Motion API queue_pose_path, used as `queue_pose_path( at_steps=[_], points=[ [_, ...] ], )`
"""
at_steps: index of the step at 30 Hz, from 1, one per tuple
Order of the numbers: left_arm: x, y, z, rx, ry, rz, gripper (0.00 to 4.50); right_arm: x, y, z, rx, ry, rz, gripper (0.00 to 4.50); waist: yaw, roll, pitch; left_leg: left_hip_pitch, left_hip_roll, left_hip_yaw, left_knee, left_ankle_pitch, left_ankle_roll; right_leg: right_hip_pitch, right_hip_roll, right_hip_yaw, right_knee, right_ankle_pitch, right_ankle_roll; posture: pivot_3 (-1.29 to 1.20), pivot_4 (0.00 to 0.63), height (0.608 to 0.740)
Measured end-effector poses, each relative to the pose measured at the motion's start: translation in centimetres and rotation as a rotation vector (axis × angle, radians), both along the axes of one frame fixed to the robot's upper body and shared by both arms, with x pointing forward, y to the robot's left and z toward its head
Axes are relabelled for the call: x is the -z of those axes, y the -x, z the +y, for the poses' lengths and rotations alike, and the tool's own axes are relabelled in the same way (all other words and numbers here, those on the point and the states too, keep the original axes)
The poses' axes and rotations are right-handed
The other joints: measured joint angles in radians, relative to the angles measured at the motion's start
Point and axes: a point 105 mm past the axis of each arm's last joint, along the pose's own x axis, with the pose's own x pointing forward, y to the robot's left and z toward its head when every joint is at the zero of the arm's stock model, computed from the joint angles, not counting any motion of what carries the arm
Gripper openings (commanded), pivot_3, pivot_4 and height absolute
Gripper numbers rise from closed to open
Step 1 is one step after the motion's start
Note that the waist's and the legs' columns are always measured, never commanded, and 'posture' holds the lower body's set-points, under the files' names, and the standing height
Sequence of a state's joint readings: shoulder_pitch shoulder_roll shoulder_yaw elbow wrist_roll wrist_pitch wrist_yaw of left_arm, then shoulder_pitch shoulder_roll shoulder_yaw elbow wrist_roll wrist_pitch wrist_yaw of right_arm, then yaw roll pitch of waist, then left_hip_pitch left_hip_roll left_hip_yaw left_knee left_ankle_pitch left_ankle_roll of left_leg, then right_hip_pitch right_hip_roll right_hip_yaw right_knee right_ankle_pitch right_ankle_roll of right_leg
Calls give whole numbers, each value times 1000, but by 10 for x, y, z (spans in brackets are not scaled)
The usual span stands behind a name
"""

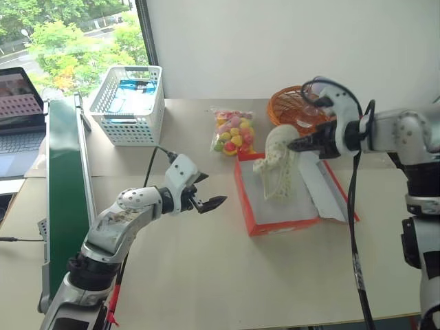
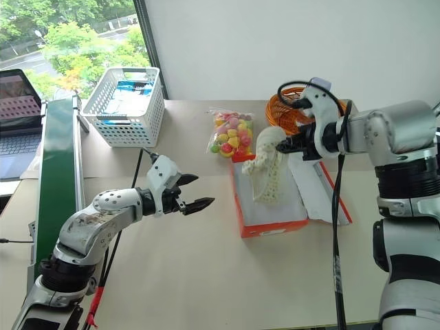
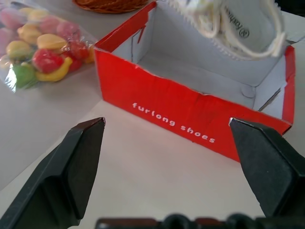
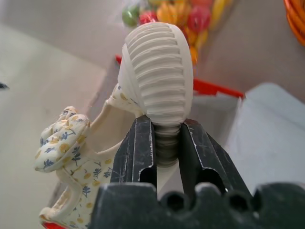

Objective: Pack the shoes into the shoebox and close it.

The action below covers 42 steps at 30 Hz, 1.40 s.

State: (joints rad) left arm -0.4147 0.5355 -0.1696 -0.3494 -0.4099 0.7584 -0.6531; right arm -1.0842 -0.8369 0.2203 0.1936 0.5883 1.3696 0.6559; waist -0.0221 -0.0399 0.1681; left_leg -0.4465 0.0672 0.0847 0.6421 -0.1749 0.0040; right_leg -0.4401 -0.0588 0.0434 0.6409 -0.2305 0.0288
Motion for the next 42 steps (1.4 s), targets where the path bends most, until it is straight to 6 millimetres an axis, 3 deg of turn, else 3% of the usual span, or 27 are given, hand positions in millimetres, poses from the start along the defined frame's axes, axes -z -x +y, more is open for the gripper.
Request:
queue_pose_path(
  at_steps=[18,42],
  points=[
    [3,3,1,-12,-31,-28,4457,61,-37,-26,-18,287,1,332,9,0,0,0,0,0,2,0,0,1,0,-1,1,0,1,0,150,740],
    [11,7,-1,-55,-5,-16,4457,86,-28,-38,-136,439,99,332,35,1,-1,2,0,-1,4,0,0,4,0,-2,1,0,1,0,150,740]
  ],
)
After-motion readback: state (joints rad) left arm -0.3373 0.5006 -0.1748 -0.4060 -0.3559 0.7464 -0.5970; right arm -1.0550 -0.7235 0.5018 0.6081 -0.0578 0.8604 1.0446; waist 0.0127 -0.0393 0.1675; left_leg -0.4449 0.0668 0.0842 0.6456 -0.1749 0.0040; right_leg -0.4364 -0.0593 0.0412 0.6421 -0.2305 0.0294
